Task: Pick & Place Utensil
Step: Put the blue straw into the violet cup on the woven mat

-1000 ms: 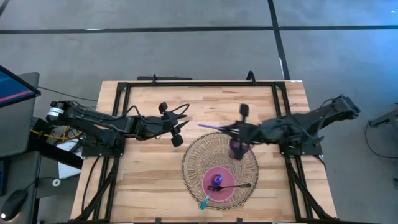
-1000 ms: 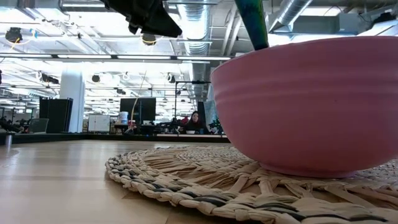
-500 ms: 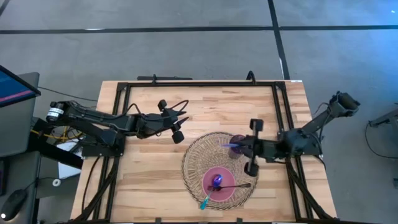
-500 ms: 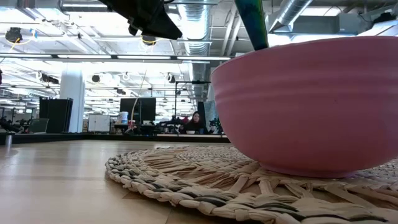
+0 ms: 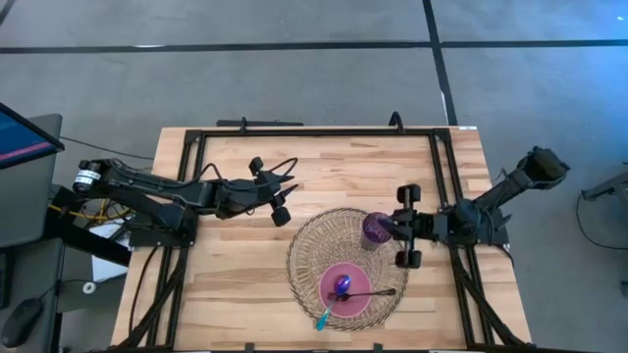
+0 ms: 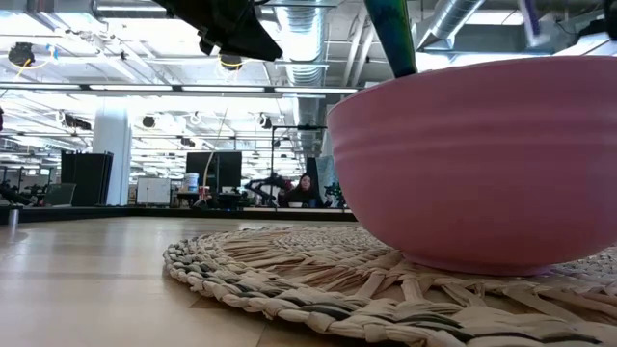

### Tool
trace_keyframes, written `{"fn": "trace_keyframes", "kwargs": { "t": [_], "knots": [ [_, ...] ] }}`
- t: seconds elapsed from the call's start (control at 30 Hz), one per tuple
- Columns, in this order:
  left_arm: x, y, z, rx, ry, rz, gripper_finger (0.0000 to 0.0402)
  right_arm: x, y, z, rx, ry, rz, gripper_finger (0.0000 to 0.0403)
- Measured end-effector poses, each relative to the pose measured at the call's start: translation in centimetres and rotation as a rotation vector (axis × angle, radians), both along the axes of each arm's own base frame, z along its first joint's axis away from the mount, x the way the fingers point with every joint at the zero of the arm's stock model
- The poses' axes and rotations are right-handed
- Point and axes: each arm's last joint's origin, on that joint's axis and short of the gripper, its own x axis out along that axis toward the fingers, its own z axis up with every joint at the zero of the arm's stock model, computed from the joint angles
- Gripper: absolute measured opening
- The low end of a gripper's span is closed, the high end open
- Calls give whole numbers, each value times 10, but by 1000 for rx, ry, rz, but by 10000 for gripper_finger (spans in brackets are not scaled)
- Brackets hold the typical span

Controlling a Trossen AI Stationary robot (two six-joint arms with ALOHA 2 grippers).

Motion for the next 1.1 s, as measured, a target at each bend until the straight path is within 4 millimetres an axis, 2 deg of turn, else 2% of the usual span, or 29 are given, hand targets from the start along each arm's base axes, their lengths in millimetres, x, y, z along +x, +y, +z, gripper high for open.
{"fn": "trace_keyframes", "kwargs": {
  "t": [0.17, 0.47, 1.1],
  "knots": [
    [0, 0, 0, -1, -4, 0, 111, 7, -16, -14, 29, -14, 8, 0],
    [0, 0, 1, -1, -8, 0, 111, 29, -24, -39, 124, 85, 70, 0],
    [0, 0, 1, -1, -7, 0, 111, 32, -14, -51, 62, 146, 63, 0]
  ]
}}
